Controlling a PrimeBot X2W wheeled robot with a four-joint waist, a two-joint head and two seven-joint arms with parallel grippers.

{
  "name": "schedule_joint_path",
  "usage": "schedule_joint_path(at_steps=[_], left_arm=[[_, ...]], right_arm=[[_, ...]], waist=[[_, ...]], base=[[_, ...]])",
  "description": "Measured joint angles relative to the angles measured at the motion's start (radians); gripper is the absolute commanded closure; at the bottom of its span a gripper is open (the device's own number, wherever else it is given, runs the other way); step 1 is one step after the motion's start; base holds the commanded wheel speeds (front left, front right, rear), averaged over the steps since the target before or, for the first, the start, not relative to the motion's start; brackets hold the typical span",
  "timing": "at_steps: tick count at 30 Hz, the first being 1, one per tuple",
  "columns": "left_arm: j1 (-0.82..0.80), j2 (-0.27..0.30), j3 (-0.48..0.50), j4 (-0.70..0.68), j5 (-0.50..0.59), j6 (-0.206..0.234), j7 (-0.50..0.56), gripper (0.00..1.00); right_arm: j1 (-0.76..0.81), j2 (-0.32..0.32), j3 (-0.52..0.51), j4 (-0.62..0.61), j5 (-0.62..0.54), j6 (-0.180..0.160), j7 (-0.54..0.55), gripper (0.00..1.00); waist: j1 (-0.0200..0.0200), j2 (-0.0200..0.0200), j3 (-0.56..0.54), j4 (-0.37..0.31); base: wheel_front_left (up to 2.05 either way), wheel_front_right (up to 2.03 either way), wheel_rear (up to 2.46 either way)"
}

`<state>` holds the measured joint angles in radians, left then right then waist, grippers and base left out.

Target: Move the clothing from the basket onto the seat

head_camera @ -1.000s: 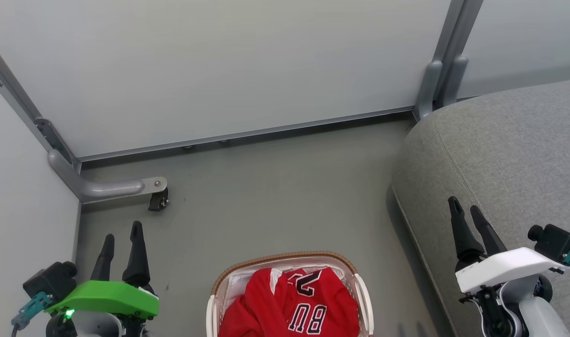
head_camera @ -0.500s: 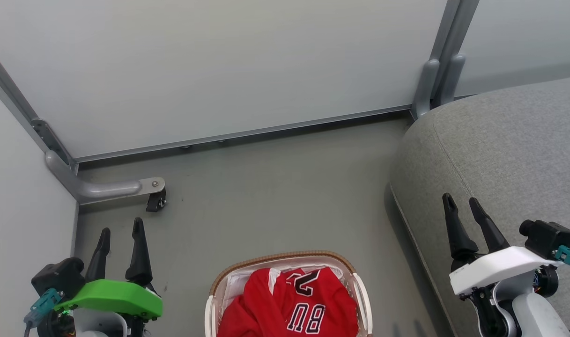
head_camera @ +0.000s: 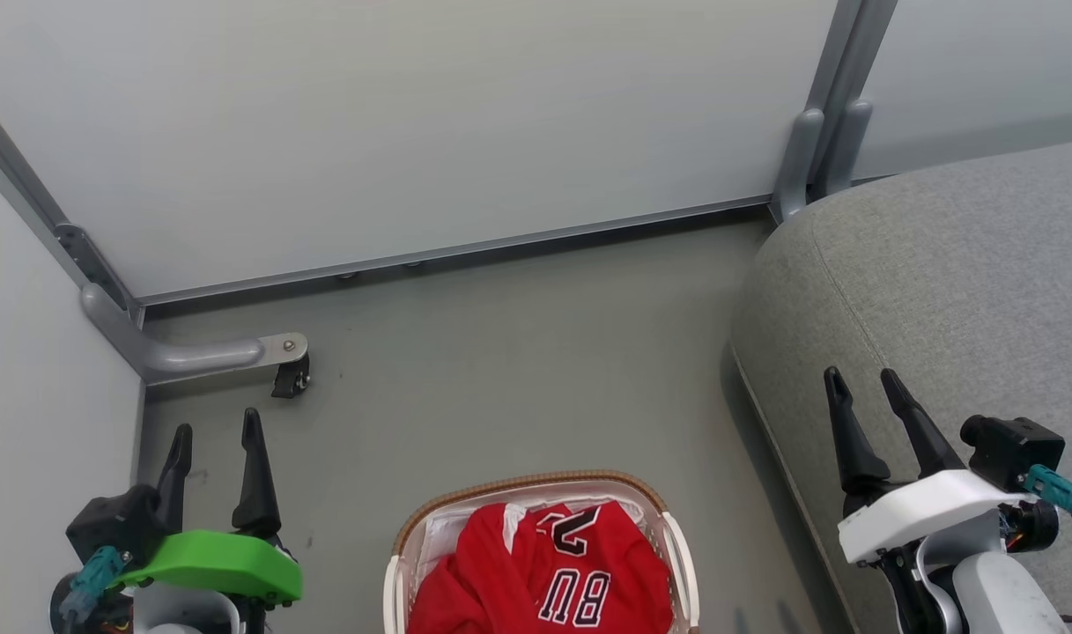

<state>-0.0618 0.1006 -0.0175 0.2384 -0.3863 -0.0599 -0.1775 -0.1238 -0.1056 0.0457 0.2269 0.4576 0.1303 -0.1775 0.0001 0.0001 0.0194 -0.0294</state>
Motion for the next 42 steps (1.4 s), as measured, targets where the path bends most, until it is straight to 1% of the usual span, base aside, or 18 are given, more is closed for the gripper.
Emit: schedule_joint_path(at_steps=[14,19,25,29,32,38,42], left_arm=[[0.015,-0.014,0.016,-0.009,0.130,-0.003,-0.029,0.00],[0.022,-0.026,0.015,-0.008,0.155,-0.021,-0.040,0.00],[0.021,-0.043,-0.021,0.022,0.182,-0.045,-0.053,0.00],[0.001,-0.048,-0.054,0.075,0.181,-0.055,-0.060,0.00],[-0.043,-0.050,-0.089,0.107,0.182,-0.060,-0.066,0.00],[-0.144,-0.052,-0.172,0.207,0.185,-0.064,-0.077,0.00],[-0.219,-0.053,-0.214,0.303,0.196,-0.067,-0.081,0.00]], right_arm=[[-0.002,-0.001,0.005,0.002,-0.113,0.000,-0.029,0.00],[-0.002,-0.001,0.009,-0.001,-0.148,0.000,-0.039,0.00],[-0.017,-0.001,0.024,-0.021,-0.192,0.000,-0.053,0.00],[-0.040,0.000,0.036,-0.042,-0.214,0.000,-0.058,0.00],[-0.070,0.000,0.043,-0.062,-0.235,0.000,-0.065,0.00],[-0.143,0.007,0.063,-0.102,-0.276,0.001,-0.076,0.00],[-0.193,0.020,0.071,-0.128,-0.304,0.001,-0.081,0.00]], waist=[[0.0000,0.0000,0.003,-0.006],[0.0000,0.0000,0.008,-0.008],[0.0000,0.0000,0.035,-0.016],[0.0000,0.0000,0.072,-0.027],[0.0000,0.0000,0.110,-0.036],[0.0000,0.0000,0.213,-0.061],[0.0000,0.0000,0.289,-0.080]], base=[[0.00,0.00,0.00],[0.00,0.00,0.00],[0.00,0.00,0.00],[0.00,0.00,0.00],[0.00,0.00,0.00],[0.00,0.00,0.00],[0.00,0.00,0.00]])
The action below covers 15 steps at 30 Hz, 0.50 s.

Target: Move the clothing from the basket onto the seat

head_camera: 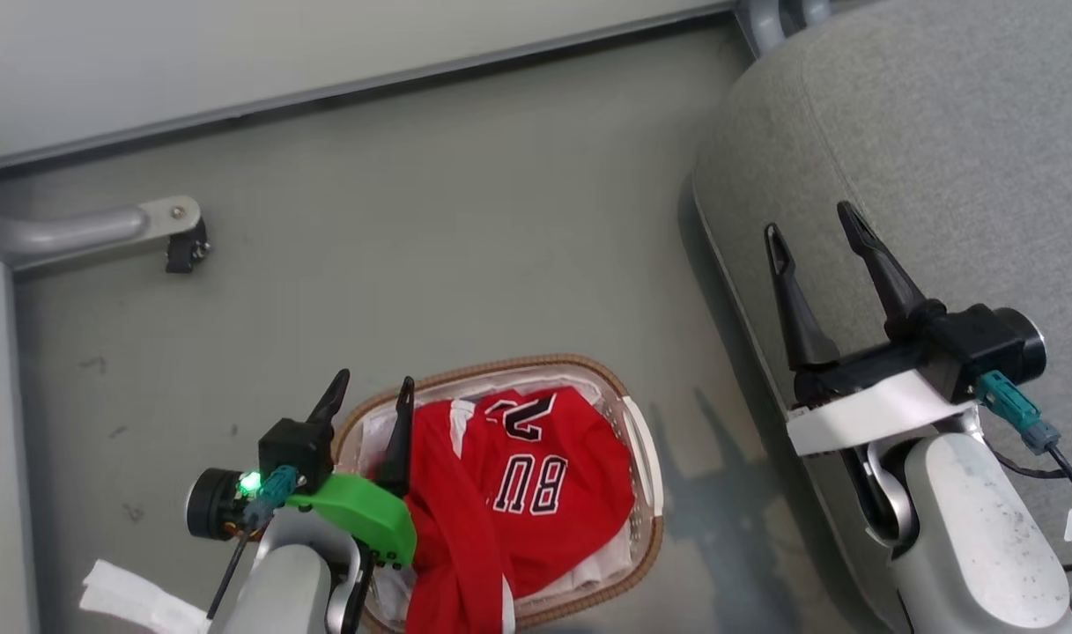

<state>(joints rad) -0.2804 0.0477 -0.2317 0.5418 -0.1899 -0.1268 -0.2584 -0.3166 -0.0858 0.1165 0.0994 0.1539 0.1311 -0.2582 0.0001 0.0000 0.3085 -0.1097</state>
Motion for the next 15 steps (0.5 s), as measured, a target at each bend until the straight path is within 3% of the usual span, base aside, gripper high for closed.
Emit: schedule_joint_path(at_steps=[11,15], left_arm=[[-0.169,-0.001,-0.092,0.285,0.007,0.008,-0.006,0.00],[-0.205,-0.001,-0.111,0.396,-0.014,0.031,-0.006,0.00]], right_arm=[[-0.065,0.026,0.006,-0.023,-0.013,0.000,-0.004,0.00],[-0.070,0.029,0.004,-0.023,-0.013,0.000,-0.004,0.00]], waist=[[0.0001,0.0000,0.222,-0.063],[0.0001,0.0000,0.289,-0.085]], base=[[0.00,0.00,0.00],[0.00,0.00,0.00]])
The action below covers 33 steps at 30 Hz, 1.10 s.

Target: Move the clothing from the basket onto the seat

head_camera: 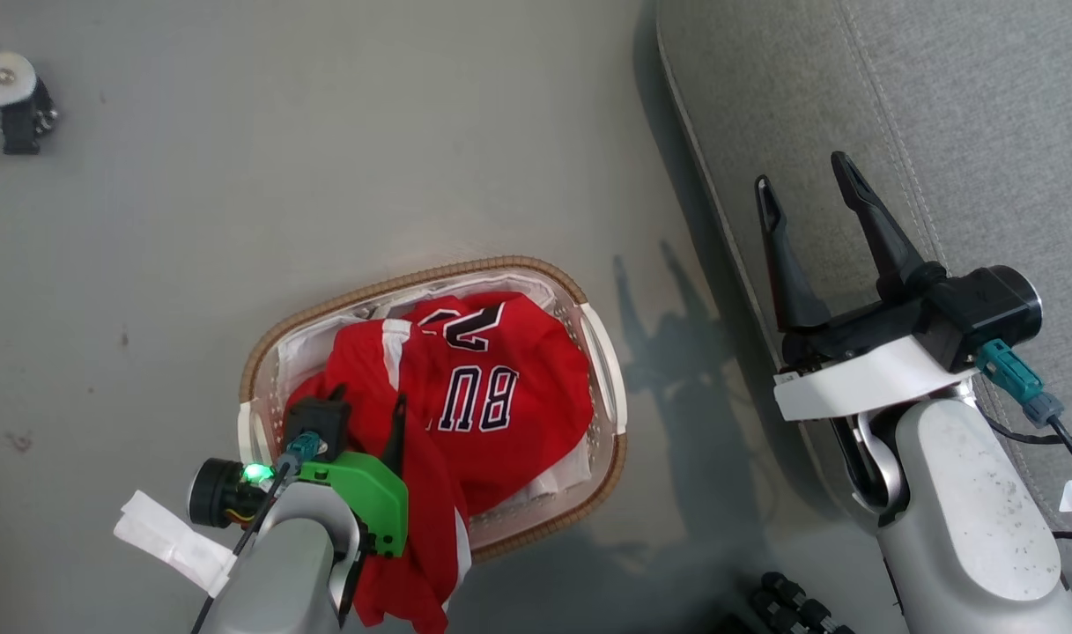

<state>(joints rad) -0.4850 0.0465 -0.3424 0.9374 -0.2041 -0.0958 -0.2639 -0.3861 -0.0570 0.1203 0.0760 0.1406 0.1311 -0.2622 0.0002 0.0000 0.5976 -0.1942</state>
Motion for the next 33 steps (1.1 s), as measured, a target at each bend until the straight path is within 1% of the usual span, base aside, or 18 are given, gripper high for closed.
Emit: schedule_joint_path(at_steps=[3,6,8,12,17,27,28,29,33], left_arm=[[-0.030,0.000,-0.019,0.052,-0.006,0.021,0.000,0.00],[-0.054,0.000,-0.035,0.114,-0.023,0.028,0.000,0.00],[-0.067,0.001,-0.044,0.163,-0.040,0.041,0.000,0.00],[-0.104,0.001,-0.068,0.210,-0.064,0.051,0.000,0.00],[-0.130,0.001,-0.108,0.251,-0.106,0.033,0.000,0.00],[-0.185,0.001,-0.185,0.266,-0.165,0.026,0.000,0.00],[-0.191,0.001,-0.194,0.267,-0.168,0.026,0.000,0.53],[-0.196,0.001,-0.204,0.269,-0.169,0.026,0.000,1.00],[-0.207,0.001,-0.216,0.278,-0.182,0.028,0.000,1.00]], right_arm=[[-0.008,0.003,0.000,0.000,0.000,0.000,0.000,0.00],[-0.015,0.003,0.002,-0.001,0.000,0.000,-0.001,0.00],[-0.017,0.004,0.003,0.000,0.000,0.000,-0.001,0.00],[-0.032,0.005,0.008,-0.001,0.001,0.000,-0.001,0.00],[-0.037,0.006,0.018,-0.002,0.013,0.000,-0.001,0.00],[-0.050,0.007,0.022,-0.008,0.027,0.000,-0.001,0.00],[-0.053,0.006,0.023,-0.008,0.027,0.000,-0.001,0.00],[-0.055,0.007,0.025,-0.008,0.027,0.000,-0.001,0.00],[-0.056,0.007,0.023,-0.001,0.030,0.000,-0.001,0.00]], waist=[[0.0000,0.0000,0.042,-0.014],[0.0000,0.0000,0.078,-0.025],[0.0000,0.0000,0.100,-0.031],[0.0000,0.0000,0.131,-0.040],[0.0000,0.0000,0.158,-0.044],[-0.0001,0.0000,0.197,-0.050],[-0.0001,0.0000,0.201,-0.051],[-0.0001,0.0000,0.203,-0.052],[-0.0001,0.0000,0.198,-0.055]], base=[[0.00,0.00,0.00],[0.00,0.00,0.00],[0.00,0.00,0.00],[0.00,0.00,0.00],[0.00,0.00,0.00],[0.00,0.00,0.00],[0.00,0.00,0.00],[0.00,0.00,0.00],[0.00,0.00,0.00]])
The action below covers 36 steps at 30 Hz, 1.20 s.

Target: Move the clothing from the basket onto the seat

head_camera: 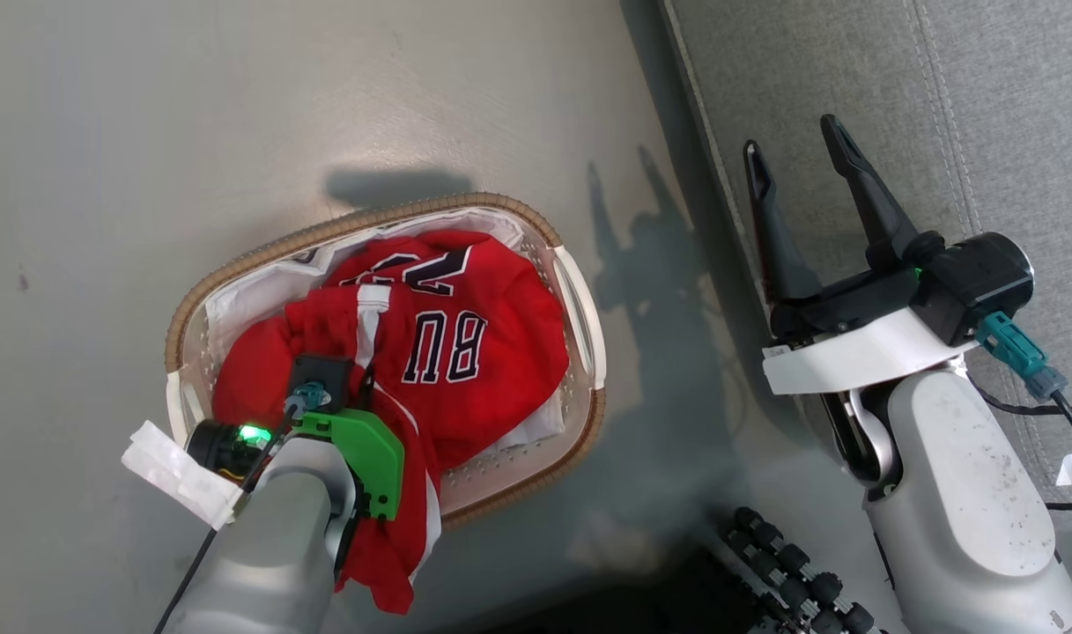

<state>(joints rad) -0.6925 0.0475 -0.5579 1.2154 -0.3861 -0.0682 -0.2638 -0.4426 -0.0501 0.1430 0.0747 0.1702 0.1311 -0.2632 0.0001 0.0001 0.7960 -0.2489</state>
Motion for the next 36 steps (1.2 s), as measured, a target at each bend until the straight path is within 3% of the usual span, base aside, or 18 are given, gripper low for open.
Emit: schedule_joint_path(at_steps=[4,12,22,36], left_arm=[[0.001,0.000,0.001,-0.022,-0.011,0.009,0.000,1.00],[0.096,0.018,0.058,-0.245,0.029,0.032,0.000,1.00],[0.264,0.015,0.146,-0.463,0.097,0.015,0.000,1.00],[0.420,0.003,0.249,-0.708,0.107,-0.010,0.000,1.00]], right_arm=[[0.000,0.000,-0.005,0.009,0.010,0.000,0.000,0.00],[0.022,0.001,-0.009,0.046,0.002,0.000,0.000,0.00],[0.116,0.001,-0.001,0.092,-0.003,0.000,0.000,0.00],[0.257,-0.025,0.028,0.130,0.010,0.000,0.000,0.00]], waist=[[0.0000,0.0000,-0.027,0.002],[0.0000,0.0000,-0.127,0.018],[-0.0001,0.0000,-0.317,0.051],[-0.0002,0.0000,-0.591,0.112]], base=[[0.00,0.00,0.00],[0.00,0.00,0.00],[0.00,0.00,0.00],[0.00,0.00,0.00]])
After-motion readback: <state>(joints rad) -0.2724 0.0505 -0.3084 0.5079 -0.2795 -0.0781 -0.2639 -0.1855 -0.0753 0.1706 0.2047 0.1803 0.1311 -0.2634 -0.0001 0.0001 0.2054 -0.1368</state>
